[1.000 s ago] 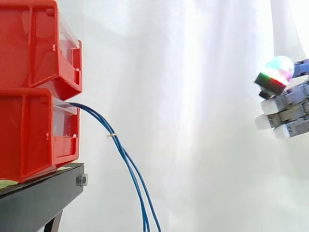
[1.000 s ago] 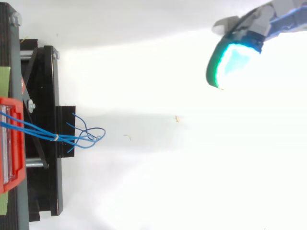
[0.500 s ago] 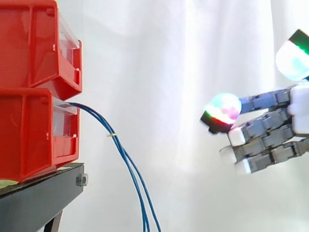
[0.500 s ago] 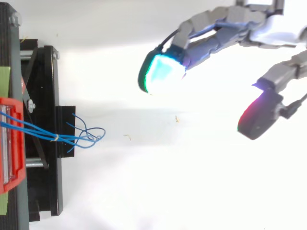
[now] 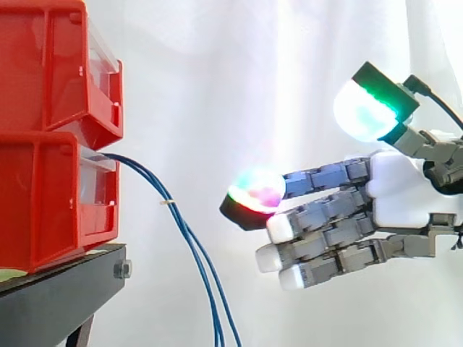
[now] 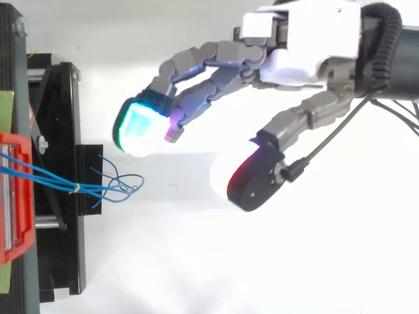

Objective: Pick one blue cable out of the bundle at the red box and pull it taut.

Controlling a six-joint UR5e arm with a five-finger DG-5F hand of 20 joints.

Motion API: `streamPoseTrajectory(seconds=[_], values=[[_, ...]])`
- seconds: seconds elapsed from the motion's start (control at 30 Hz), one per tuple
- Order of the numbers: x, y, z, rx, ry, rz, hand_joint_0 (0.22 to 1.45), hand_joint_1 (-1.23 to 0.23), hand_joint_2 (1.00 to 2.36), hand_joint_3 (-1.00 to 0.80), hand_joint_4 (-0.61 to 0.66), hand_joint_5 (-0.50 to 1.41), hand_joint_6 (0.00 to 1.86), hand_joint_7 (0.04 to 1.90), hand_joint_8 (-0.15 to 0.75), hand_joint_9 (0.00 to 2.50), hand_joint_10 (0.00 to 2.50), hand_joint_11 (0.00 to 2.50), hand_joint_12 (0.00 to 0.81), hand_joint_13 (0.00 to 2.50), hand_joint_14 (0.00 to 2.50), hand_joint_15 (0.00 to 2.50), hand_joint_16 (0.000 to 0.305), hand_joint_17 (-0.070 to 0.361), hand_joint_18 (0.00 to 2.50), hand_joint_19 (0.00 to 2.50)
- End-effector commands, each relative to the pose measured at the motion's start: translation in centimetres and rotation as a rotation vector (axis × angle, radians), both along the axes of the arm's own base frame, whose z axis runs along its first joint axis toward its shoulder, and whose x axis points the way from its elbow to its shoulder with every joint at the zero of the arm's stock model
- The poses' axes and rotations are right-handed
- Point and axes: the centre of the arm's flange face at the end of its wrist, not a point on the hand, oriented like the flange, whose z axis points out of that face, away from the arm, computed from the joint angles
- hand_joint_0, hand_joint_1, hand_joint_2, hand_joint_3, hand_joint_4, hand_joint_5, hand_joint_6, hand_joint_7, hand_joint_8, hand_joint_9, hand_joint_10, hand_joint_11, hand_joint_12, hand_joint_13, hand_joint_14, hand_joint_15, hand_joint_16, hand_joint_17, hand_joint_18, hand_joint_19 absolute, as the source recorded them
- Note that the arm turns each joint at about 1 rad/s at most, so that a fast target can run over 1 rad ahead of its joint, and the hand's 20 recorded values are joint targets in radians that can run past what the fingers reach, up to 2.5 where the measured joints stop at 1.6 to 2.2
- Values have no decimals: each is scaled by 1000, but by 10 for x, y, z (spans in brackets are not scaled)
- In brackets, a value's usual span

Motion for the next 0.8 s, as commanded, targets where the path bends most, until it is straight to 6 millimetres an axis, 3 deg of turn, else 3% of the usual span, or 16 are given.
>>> streamPoseTrajectory(seconds=[0.0,0.2,0.4,0.43,0.5,0.53,0.77], values=[[16,6,-12,7,-19,7,436,-807,1000,-500,275,-179,502,757,325,504,6,256,397,310,7,188,61,137,229,251],[42,12,-28,48,-31,17,438,-804,1000,-500,263,-186,502,759,289,293,2,143,385,101,4,127,61,137,9,194],[45,24,-29,47,-36,31,460,-829,1000,-500,253,-188,502,762,277,233,2,106,375,45,4,112,60,134,0,155],[46,25,-39,50,-26,34,471,-824,1000,-500,250,-188,502,761,273,228,2,102,371,38,4,107,59,133,0,157],[46,25,-40,50,-26,34,475,-829,1000,-500,249,-188,502,768,271,226,2,105,370,37,4,107,59,132,0,157],[51,28,-53,51,-31,41,481,-833,1000,-500,252,-185,502,776,269,226,2,109,367,36,3,103,58,131,0,157],[55,38,-51,53,-49,50,514,-828,1000,-500,273,-172,502,808,268,251,1,113,357,39,3,104,56,126,0,162]])
